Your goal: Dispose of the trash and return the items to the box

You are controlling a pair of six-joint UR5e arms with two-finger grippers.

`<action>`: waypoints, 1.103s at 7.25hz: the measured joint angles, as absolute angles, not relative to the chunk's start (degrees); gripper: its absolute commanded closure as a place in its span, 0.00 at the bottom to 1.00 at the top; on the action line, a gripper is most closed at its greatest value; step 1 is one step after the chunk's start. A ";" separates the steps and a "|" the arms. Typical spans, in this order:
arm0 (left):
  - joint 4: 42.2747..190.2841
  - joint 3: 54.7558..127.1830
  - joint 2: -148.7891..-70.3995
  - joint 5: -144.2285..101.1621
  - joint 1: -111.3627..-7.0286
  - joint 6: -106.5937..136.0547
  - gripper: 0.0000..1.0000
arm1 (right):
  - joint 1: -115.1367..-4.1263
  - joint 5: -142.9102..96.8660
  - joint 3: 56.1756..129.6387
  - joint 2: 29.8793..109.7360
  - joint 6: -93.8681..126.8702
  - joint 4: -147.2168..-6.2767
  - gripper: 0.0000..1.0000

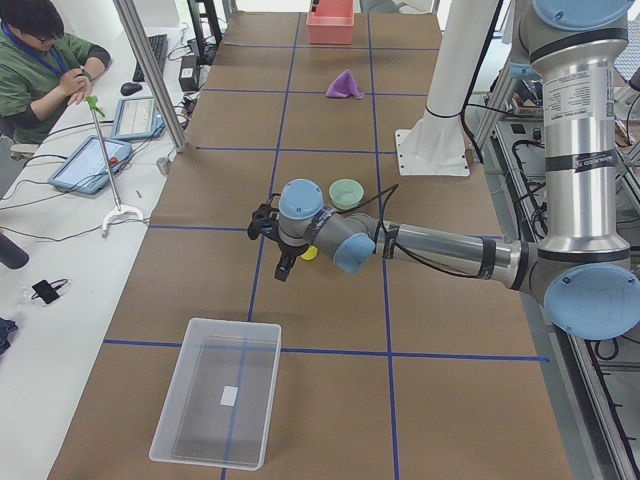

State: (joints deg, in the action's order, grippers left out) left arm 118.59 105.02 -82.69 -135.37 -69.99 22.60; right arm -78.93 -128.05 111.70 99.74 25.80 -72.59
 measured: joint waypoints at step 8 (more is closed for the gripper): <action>126.40 98.57 -89.29 -122.91 -53.68 42.44 0.85 | -77.05 -126.77 112.40 99.71 27.61 -72.42 0.00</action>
State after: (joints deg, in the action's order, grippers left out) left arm 126.40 98.57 -89.29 -122.91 -53.68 42.44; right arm -77.05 -126.77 112.40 99.71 27.61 -72.42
